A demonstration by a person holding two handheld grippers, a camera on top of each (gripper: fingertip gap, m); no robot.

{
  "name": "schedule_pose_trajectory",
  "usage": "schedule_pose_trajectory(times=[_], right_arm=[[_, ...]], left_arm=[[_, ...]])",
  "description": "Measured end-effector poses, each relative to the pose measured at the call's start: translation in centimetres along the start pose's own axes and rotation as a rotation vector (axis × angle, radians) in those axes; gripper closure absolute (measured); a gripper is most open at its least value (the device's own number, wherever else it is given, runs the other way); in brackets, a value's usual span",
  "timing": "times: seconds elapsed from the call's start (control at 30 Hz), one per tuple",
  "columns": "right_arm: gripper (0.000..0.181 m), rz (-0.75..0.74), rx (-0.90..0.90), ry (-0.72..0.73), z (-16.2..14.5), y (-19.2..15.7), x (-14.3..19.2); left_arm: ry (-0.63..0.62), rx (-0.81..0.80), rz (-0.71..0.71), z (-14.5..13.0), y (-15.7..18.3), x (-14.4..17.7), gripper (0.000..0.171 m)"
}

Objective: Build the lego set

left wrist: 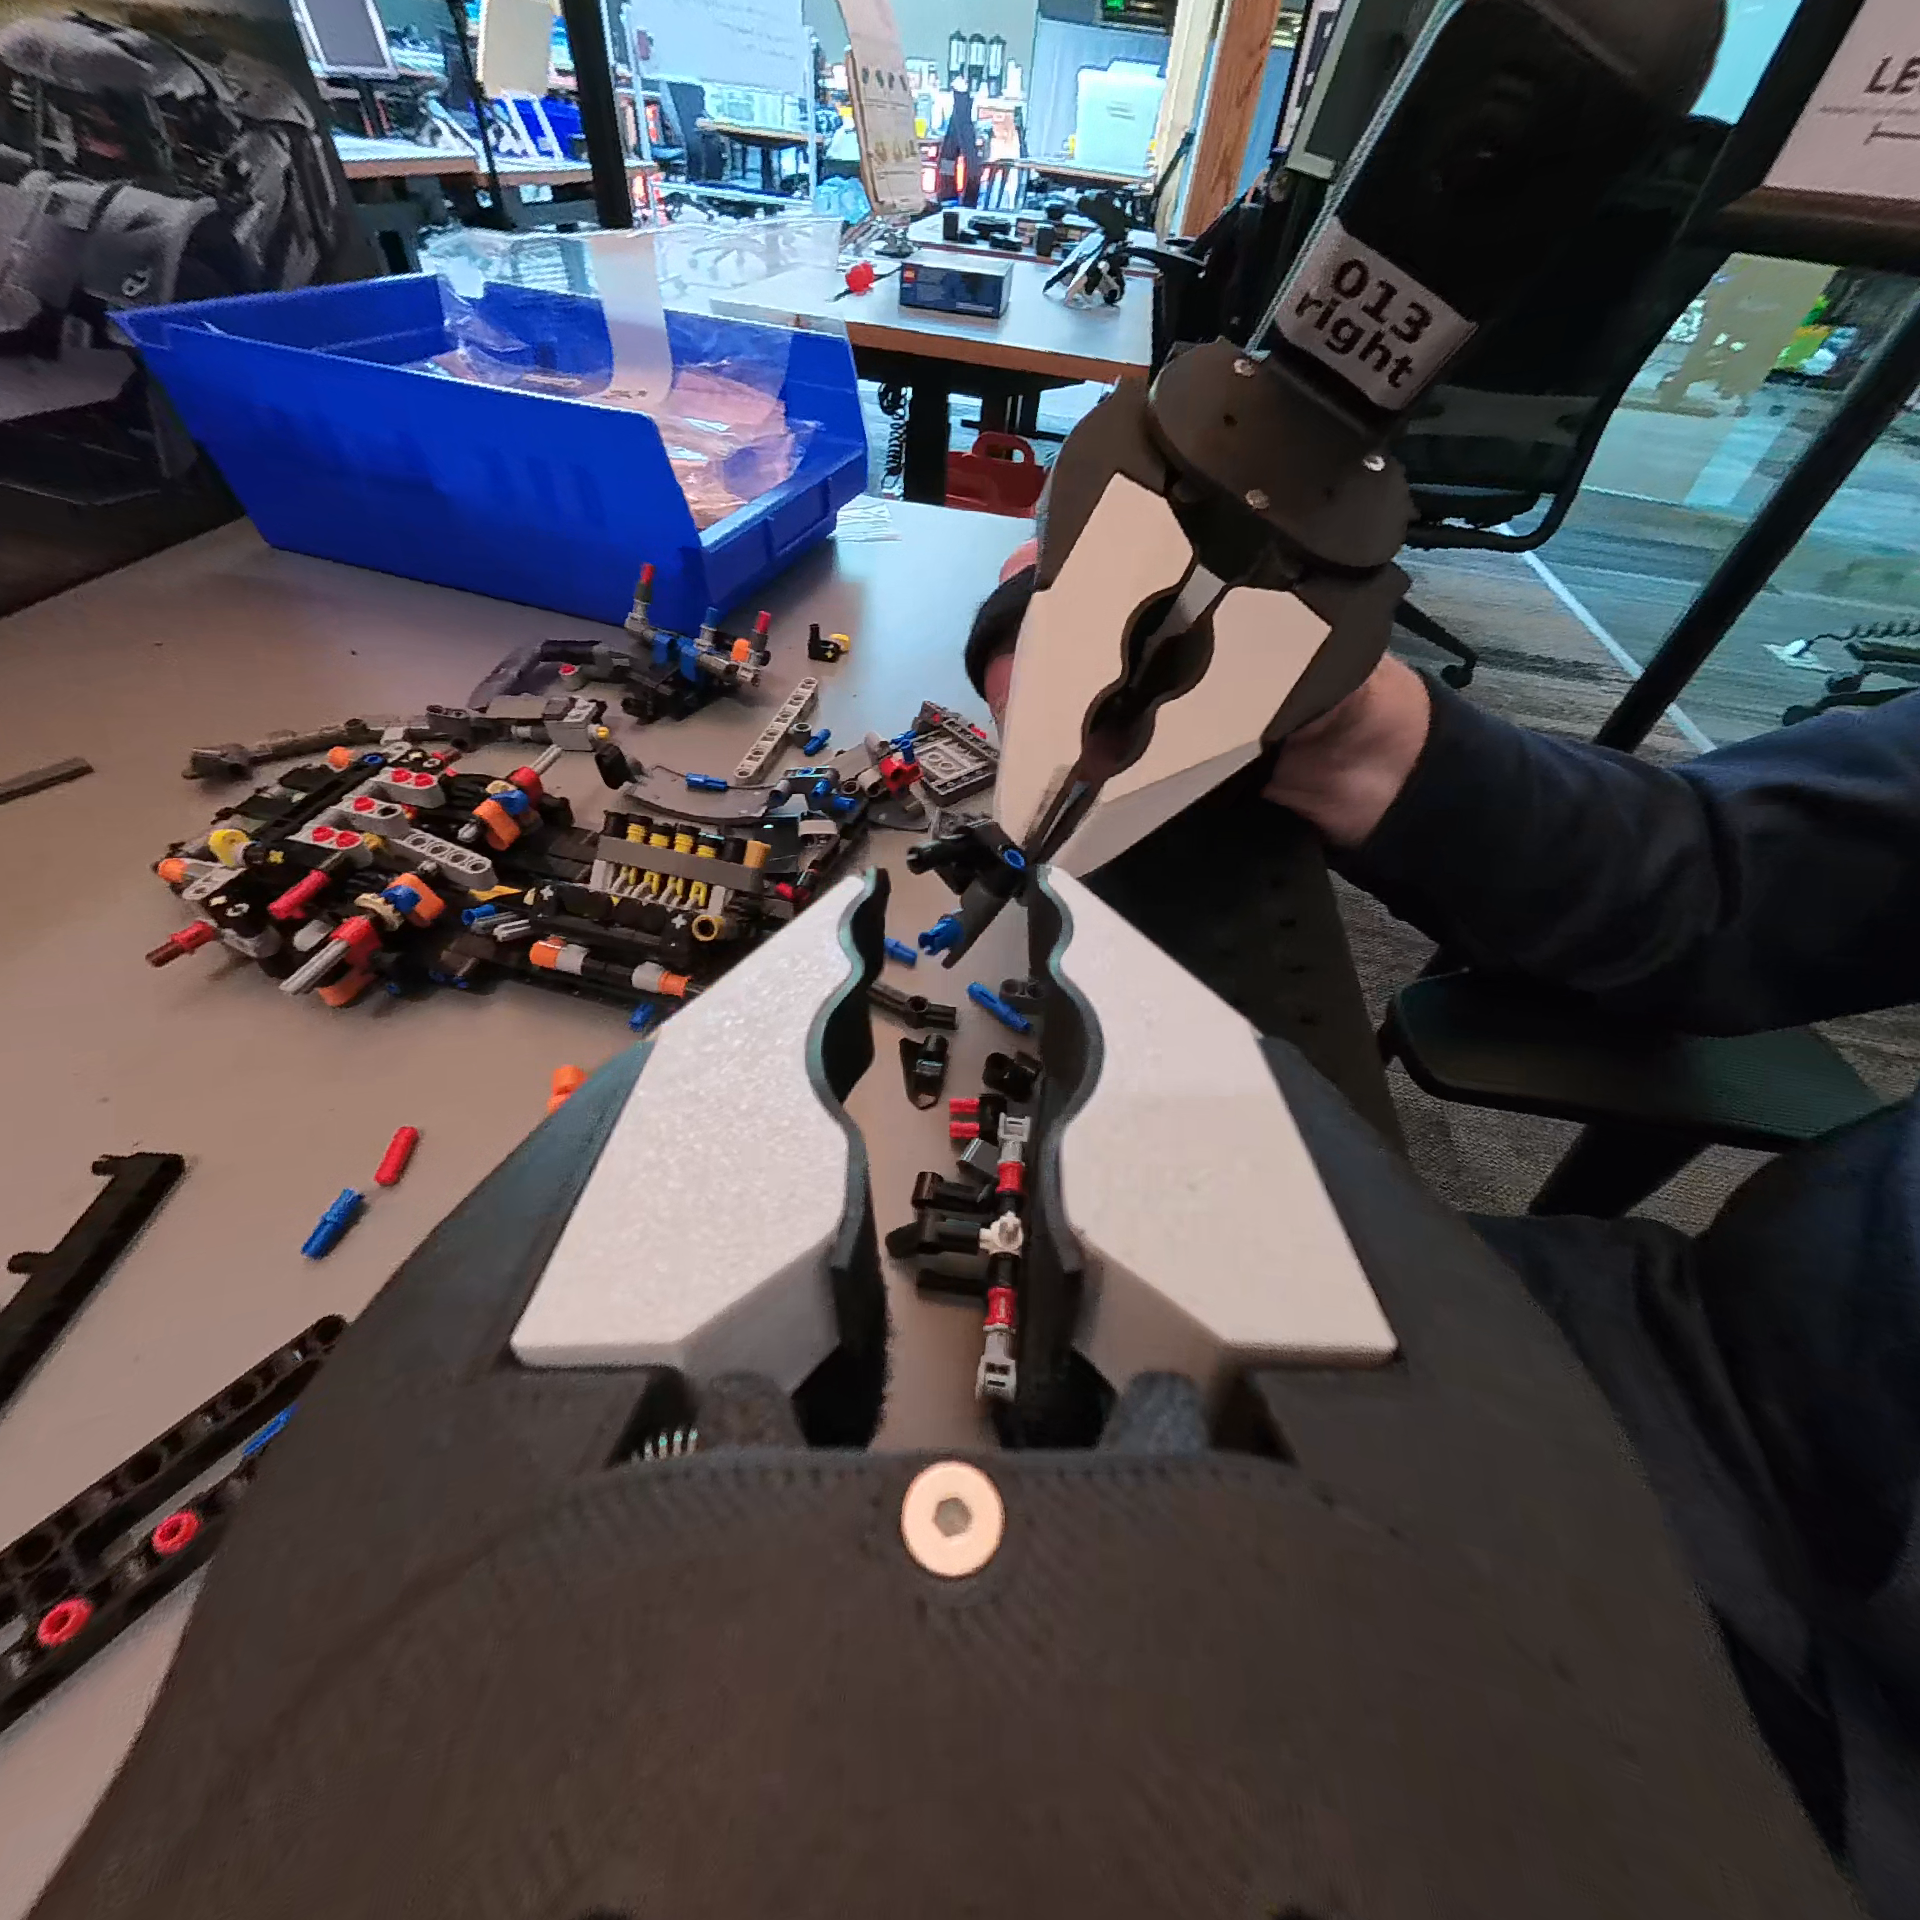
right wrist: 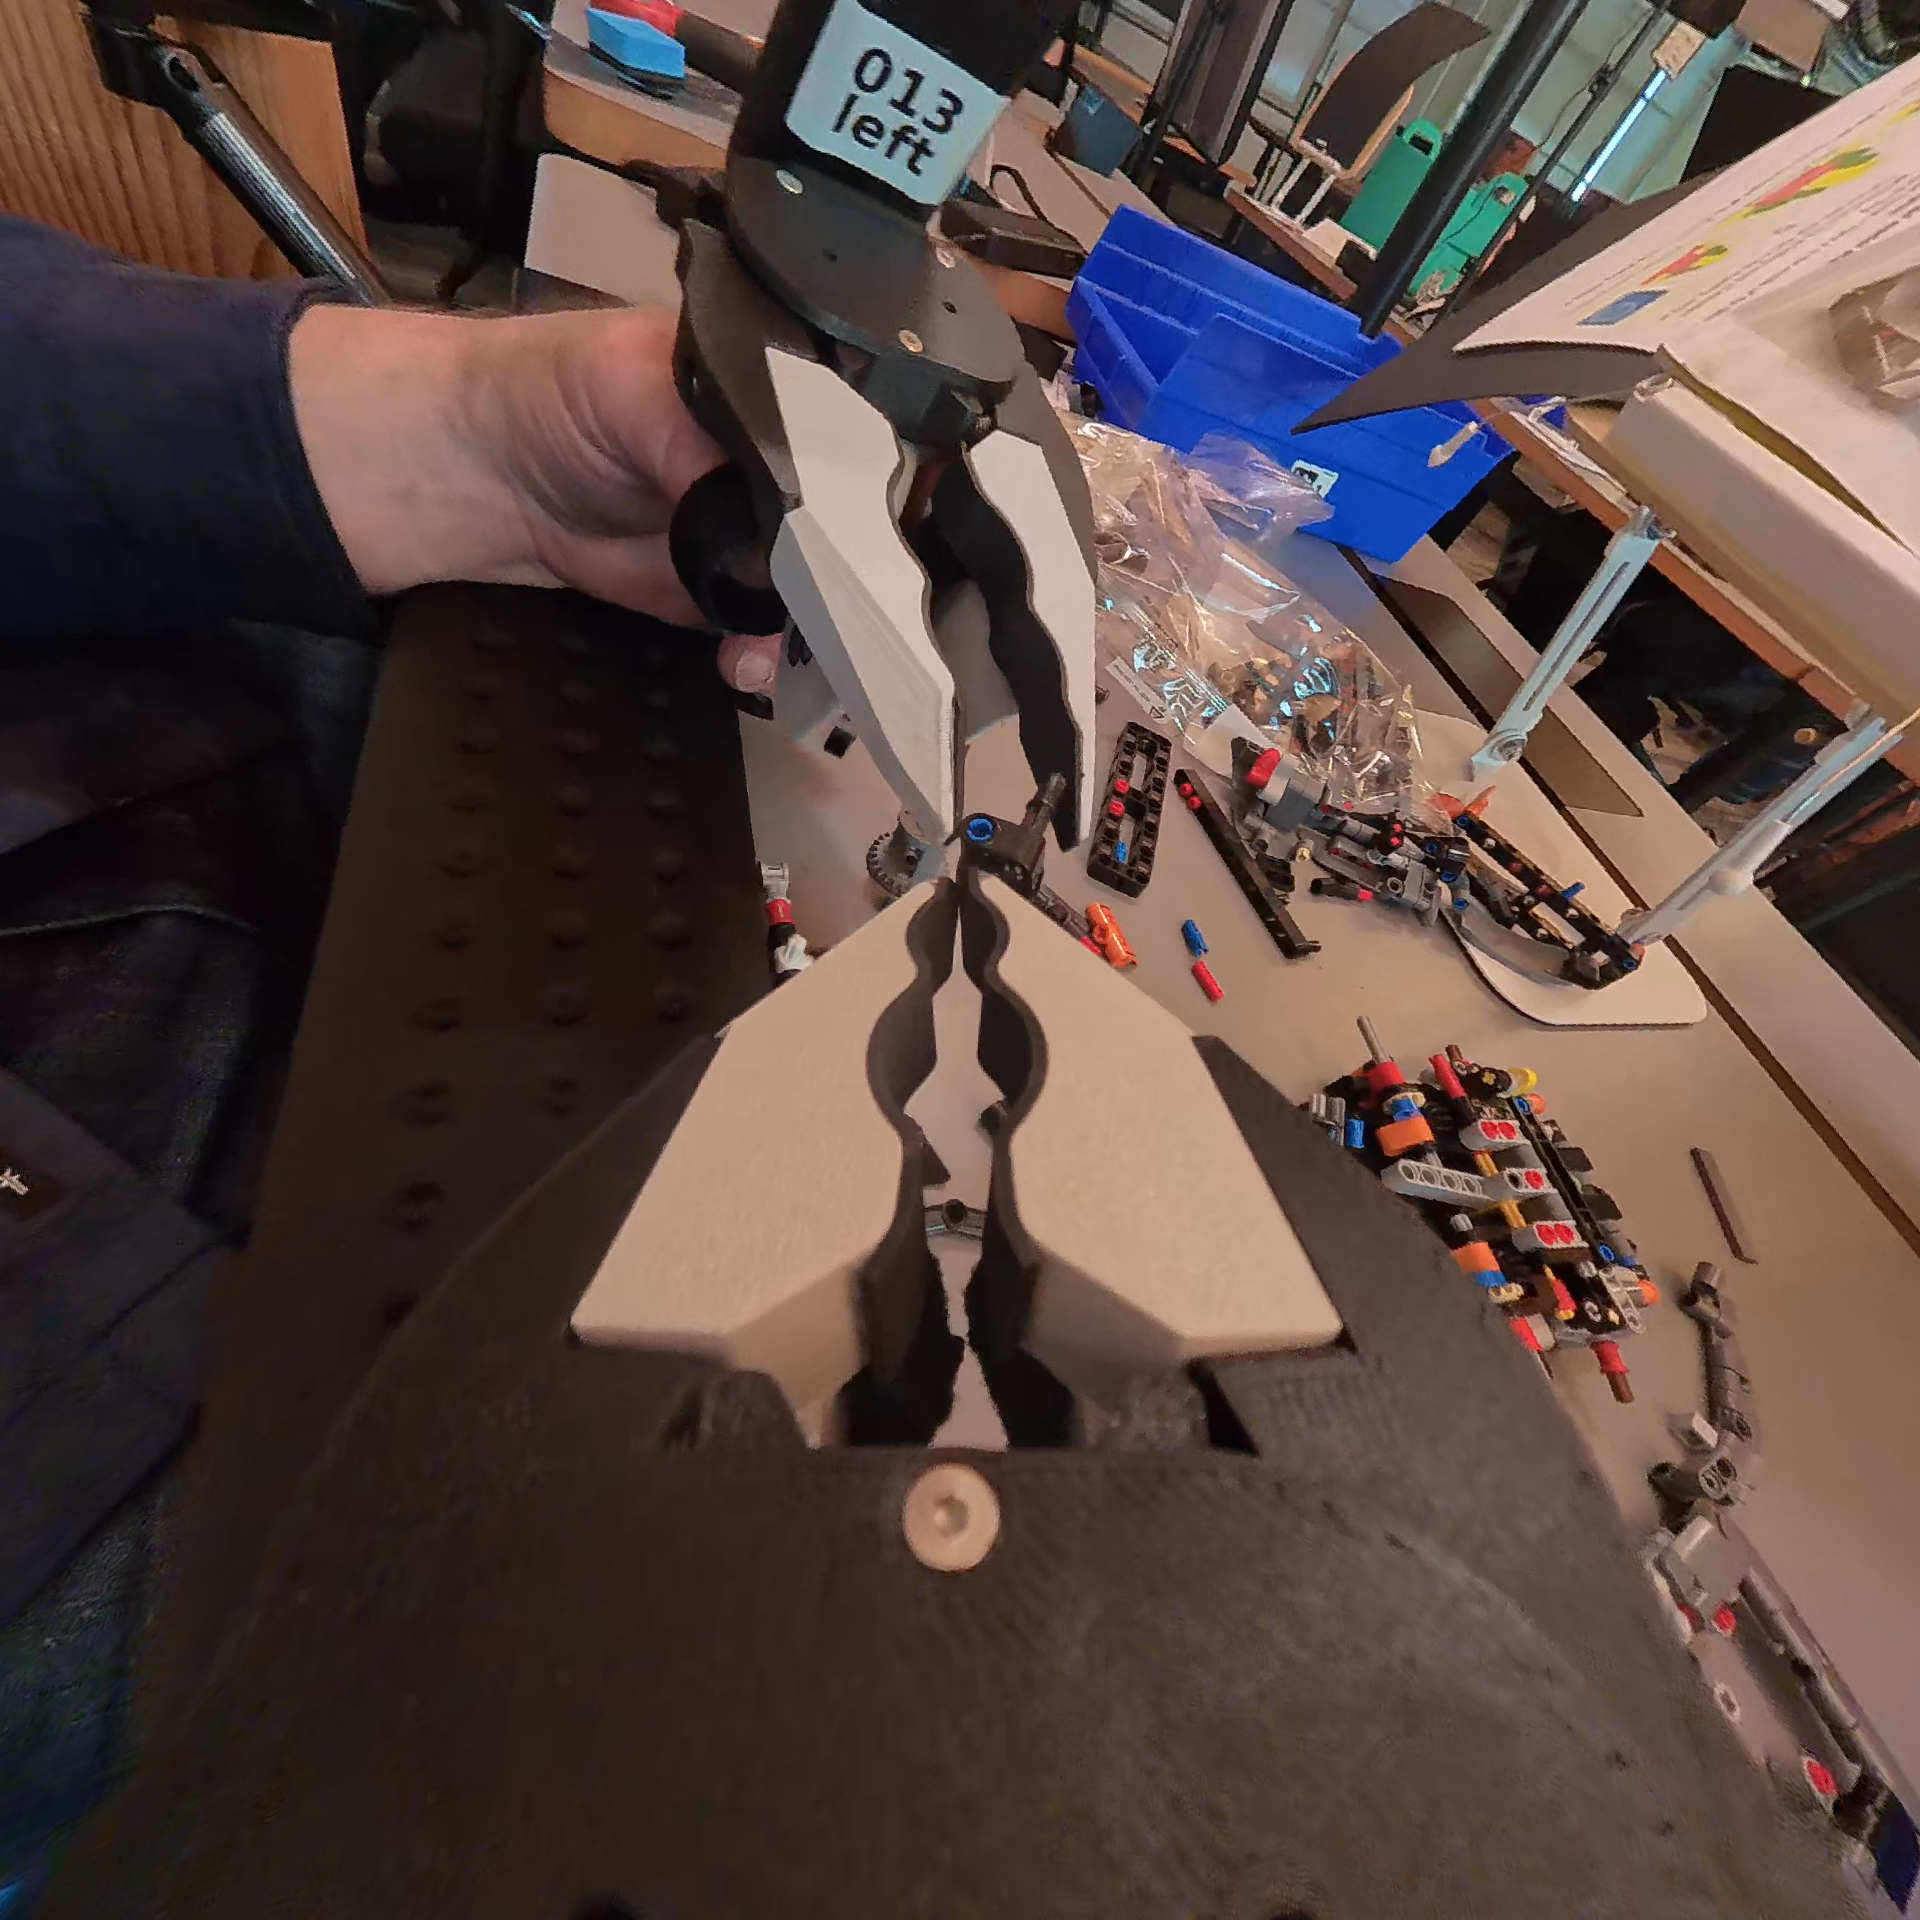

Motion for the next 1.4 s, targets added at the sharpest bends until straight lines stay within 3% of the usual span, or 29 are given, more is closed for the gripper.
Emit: schedule_pose_trajectory(times=[0.13, 0.3, 0.63, 0.87, 1.03, 1.2, 1.4], right_arm=[[0.181, 0.032, 0.014, -0.015, -0.2, -0.3, 0.0], [0.181, 0.036, 0.024, -0.031, -0.3, -0.4, -0.2], [0.181, 0.004, -0.002, -0.027, -0.4, 0.1, 0.1], [0.181, -0.01, -0.049, -0.044, -0.9, 0.7, 0.3], [0.181, 0.022, -0.032, -0.053, -0.9, 0.3, 0.0], [0.181, 0.049, 0.002, -0.037, -0.6, -0.3, -0.1], [0.181, 0.048, 0.012, -0.035, -0.5, -0.3, 0.0]], left_arm=[[0.048, 0.011, -0.043, 0.3, 0.3, 0.4, 0.153], [0.001, -0.033, -0.015, 0.0, 0.6, -0.1, 0.171], [-0.009, -0.012, 0.118, 0.0, -0.6, 0.6, 0.171], [-0.153, -0.074, 0.252, -1.2, -1.4, -0.2, 0.171], [-0.075, -0.062, 0.137, -0.6, -0.6, -0.1, 0.156], [-0.053, -0.051, 0.069, -0.5, -0.1, -0.2, 0.159], [-0.069, -0.083, 0.08, -0.5, 0.2, -0.3, 0.165]])
Point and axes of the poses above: each gripper's, where its closed fingertips meet, x back along the fingers, z out of its top, y = z × x across the jaws, the point moved 9 cm from there along x, back along the fingers, and after that the axes turned 5 degrees about x, right-handed, at the moved point
